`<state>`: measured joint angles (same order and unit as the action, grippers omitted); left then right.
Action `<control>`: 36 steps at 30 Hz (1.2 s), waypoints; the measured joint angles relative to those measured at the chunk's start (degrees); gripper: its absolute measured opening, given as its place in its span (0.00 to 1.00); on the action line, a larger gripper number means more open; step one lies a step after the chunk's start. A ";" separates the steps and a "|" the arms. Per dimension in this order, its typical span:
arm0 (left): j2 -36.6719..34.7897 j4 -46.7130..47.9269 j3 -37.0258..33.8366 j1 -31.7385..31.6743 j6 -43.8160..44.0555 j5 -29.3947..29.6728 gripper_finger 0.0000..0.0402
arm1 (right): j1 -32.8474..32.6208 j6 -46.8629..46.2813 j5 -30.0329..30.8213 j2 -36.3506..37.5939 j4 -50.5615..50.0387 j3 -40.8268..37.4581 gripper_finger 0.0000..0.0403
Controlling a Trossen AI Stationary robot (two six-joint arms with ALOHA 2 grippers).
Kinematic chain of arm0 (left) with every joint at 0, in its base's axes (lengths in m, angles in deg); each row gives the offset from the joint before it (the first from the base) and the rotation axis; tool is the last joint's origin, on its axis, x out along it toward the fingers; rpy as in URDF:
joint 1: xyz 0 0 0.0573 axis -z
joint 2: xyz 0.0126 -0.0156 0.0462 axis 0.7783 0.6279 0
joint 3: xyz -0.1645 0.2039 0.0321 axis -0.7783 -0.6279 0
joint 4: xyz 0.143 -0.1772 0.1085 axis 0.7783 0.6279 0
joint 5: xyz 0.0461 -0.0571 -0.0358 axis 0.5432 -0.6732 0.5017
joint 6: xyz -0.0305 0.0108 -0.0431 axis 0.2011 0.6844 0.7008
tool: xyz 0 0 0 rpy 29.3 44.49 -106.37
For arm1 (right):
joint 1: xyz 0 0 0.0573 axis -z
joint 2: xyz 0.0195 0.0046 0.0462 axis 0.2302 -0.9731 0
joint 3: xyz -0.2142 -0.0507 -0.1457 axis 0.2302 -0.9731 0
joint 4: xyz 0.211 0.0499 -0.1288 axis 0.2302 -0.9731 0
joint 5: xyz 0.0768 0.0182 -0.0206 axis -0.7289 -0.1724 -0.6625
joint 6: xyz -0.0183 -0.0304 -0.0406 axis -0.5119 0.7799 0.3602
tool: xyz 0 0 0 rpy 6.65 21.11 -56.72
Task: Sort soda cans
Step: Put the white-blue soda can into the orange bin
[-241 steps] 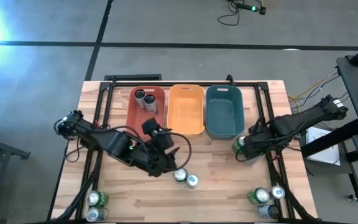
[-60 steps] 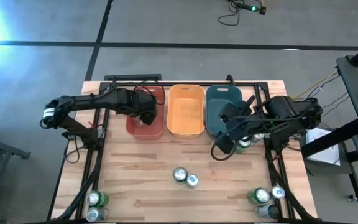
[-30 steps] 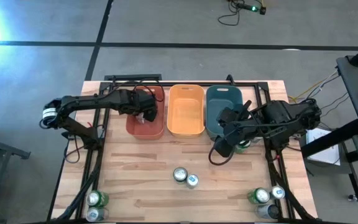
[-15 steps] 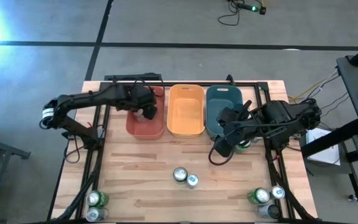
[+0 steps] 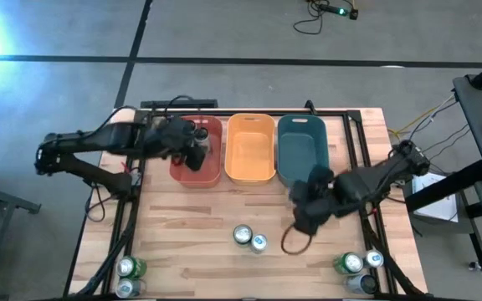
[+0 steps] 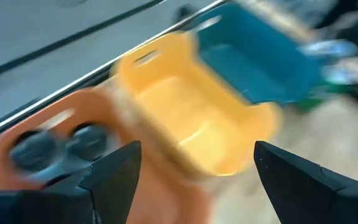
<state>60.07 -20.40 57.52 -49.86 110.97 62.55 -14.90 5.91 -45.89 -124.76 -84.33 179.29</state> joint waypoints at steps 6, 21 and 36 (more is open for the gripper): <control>-4.16 -15.60 -7.25 9.55 -6.36 -0.14 0.73 | -4.80 -22.99 -15.59 0.22 -1.57 -8.22 0.90; -0.88 -39.78 -14.37 18.72 -14.65 -0.16 0.74 | -17.61 -63.81 -36.60 1.79 3.87 -8.97 0.90; 2.35 -44.98 -14.05 18.83 -19.80 -0.21 0.74 | -23.19 -75.37 -41.35 1.90 21.70 -19.12 0.90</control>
<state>62.42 -65.38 43.48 -31.03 91.17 62.34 -38.08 -69.46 -87.24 -122.86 -62.64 160.17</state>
